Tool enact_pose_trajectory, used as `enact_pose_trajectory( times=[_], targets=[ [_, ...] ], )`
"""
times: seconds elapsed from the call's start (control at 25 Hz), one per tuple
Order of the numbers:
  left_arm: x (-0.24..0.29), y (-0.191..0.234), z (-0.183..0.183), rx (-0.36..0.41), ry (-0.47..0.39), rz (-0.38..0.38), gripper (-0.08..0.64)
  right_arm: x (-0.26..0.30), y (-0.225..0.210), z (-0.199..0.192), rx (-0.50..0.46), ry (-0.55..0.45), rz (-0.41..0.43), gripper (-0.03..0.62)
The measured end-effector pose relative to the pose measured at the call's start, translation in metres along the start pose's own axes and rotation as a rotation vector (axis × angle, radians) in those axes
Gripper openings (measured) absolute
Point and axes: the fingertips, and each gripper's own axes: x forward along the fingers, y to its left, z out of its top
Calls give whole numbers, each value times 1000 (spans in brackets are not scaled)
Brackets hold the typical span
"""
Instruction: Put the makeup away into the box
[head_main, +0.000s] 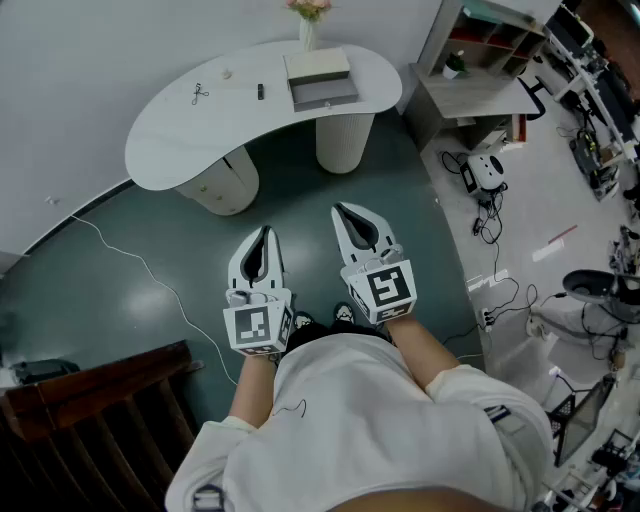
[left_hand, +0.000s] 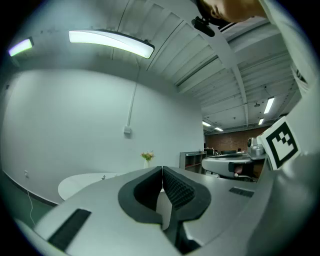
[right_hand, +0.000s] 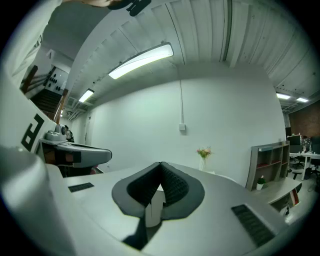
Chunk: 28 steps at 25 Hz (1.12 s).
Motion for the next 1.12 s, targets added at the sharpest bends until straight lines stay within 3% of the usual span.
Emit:
enact_pose_trajectory(
  times=[0.64, 0.8, 0.96, 1.12],
  targets=[
    [-9, 49, -26, -34, 42, 4, 21, 41, 47, -23, -13, 76, 61, 5],
    [-16, 72, -30, -37, 58, 0, 21, 59, 63, -25, -17, 93, 57, 8],
    [-9, 100, -32, -18, 54, -12, 21, 88, 73, -22, -42, 97, 45, 58],
    [-2, 111, -53, -54, 91, -16, 21, 103, 68, -27, -38, 128, 13, 64]
  ],
)
